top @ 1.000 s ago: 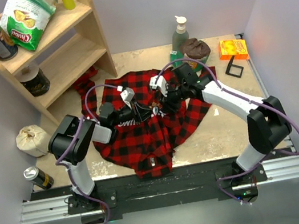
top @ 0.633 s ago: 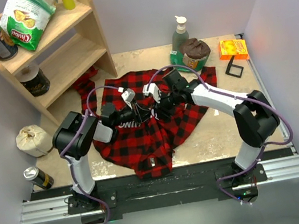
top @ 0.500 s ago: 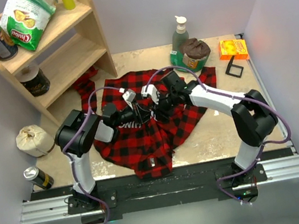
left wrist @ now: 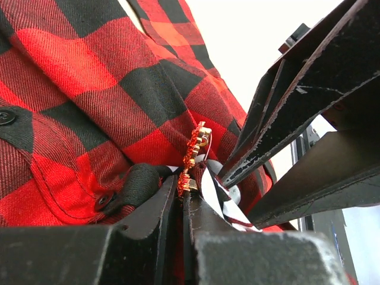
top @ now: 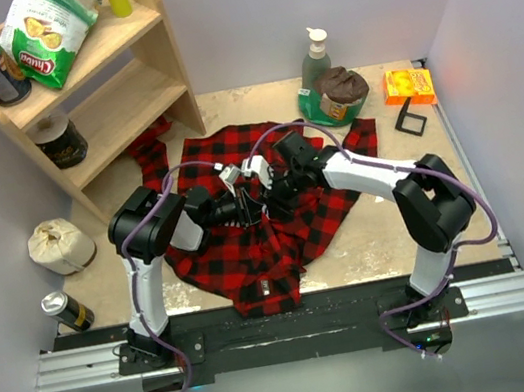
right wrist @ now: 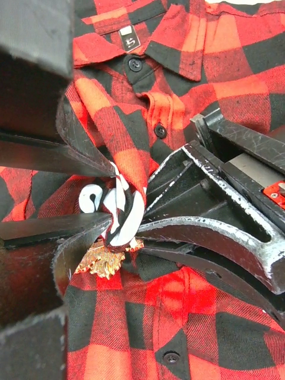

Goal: Remove the brooch from the garment
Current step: Remove the brooch from the clothes.

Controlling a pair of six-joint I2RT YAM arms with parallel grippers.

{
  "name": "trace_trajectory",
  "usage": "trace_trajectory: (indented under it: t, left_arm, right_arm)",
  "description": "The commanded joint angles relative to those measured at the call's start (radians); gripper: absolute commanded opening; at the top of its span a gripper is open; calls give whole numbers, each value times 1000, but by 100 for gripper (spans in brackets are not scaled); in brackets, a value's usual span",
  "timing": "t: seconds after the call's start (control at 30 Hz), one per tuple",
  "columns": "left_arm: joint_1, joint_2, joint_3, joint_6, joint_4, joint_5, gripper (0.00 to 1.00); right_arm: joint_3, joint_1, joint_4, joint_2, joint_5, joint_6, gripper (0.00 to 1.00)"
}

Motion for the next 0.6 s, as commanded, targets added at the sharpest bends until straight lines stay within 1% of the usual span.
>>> trace_trajectory:
  t: [0.0,0.27,0.43,0.5,0.57]
  left_arm:
    - [-4,-18,27,-17,590,15,0]
    - [-5,-33,28,-30,591,33,0]
    - [-5,-39,33,-37,591,39,0]
    - [-4,-45,33,-41,591,41,0]
    - [-4,-54,34,-48,591,41,0]
  right_arm:
    - [36,19,2,-74,-41,-4,35]
    - [102,-21,-110,-142,-50,-73,36]
    - [141,-119,-112,-137,-100,-70,37]
    - [142,-168,-87,-128,-129,-60,37]
    - [141,-192,-74,-110,-139,-52,37]
